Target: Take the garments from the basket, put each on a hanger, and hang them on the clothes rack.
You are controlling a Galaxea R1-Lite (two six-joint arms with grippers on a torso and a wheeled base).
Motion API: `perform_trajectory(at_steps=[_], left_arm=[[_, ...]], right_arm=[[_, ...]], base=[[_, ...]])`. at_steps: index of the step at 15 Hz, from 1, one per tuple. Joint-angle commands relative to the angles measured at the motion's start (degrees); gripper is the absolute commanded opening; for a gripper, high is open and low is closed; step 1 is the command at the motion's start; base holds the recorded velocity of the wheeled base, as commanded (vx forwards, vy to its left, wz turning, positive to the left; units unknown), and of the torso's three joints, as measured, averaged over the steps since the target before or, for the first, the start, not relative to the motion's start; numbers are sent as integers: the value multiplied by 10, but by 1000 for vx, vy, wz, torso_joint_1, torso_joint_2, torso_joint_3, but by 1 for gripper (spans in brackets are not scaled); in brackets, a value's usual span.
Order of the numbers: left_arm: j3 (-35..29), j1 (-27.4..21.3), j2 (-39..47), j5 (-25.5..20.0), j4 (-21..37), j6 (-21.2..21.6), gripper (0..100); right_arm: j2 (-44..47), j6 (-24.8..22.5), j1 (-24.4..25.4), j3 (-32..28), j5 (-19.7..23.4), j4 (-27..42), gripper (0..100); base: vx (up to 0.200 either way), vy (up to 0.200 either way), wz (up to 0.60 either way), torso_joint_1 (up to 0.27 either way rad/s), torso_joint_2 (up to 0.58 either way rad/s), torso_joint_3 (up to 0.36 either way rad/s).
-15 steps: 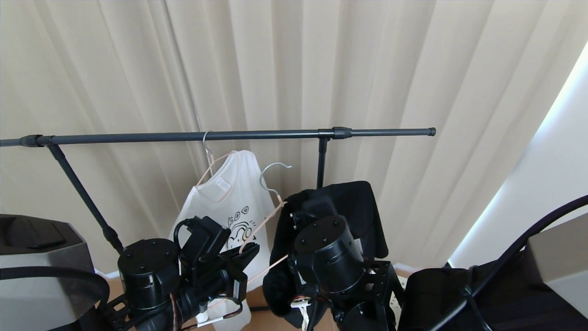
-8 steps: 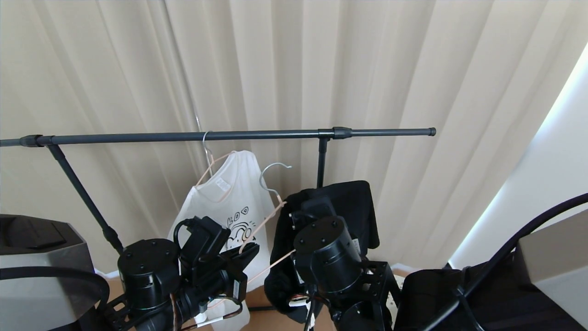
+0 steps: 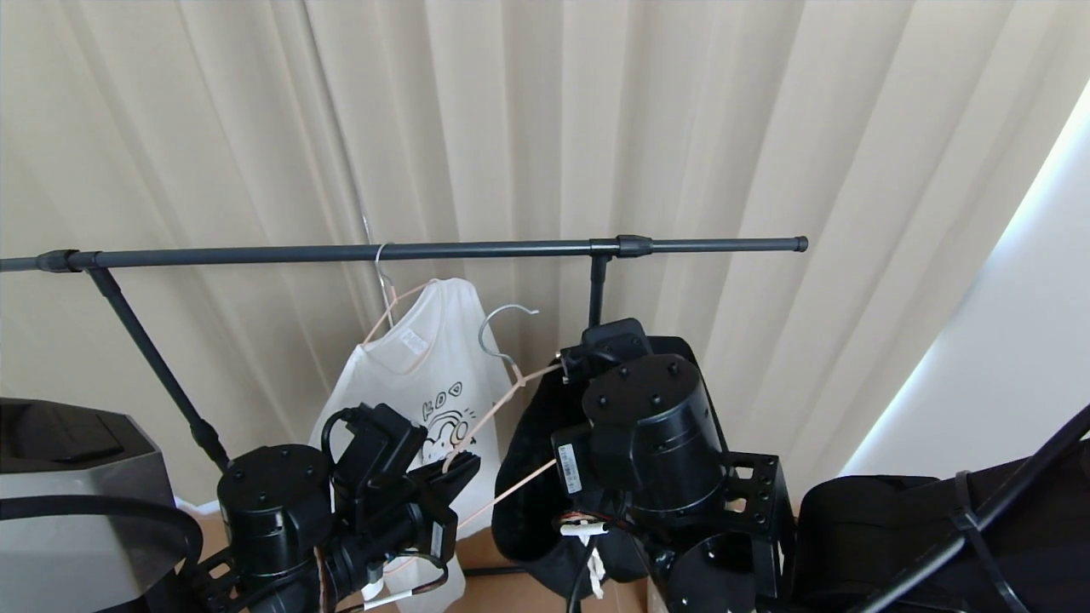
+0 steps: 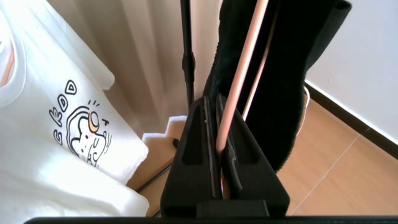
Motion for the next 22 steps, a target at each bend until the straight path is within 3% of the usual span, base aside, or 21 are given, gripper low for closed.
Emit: perform_trajectory(at_steps=[1, 11, 18, 19, 22], left_arm=[[2, -1, 1, -1, 0, 1, 0], [9, -5, 2, -1, 0, 3, 0], [7, -5, 0, -1, 0, -1, 0], [7, -5, -1, -1, 0, -1, 0], [7, -5, -1, -2, 0, -4, 0]], right_arm=[[-10, -5, 4, -8, -1, -1, 0], [5, -20, 77, -19, -1, 3, 0], [11, -18, 78, 0, -1, 0, 0], [11, -18, 78, 2, -1, -1, 100], [-12, -19, 72, 19, 2, 4, 100]], base=[[0, 0, 0, 0, 0, 0], [0, 0, 0, 0, 0, 0], [0, 0, 0, 0, 0, 0], [0, 0, 0, 0, 0, 0], [0, 0, 0, 0, 0, 0]])
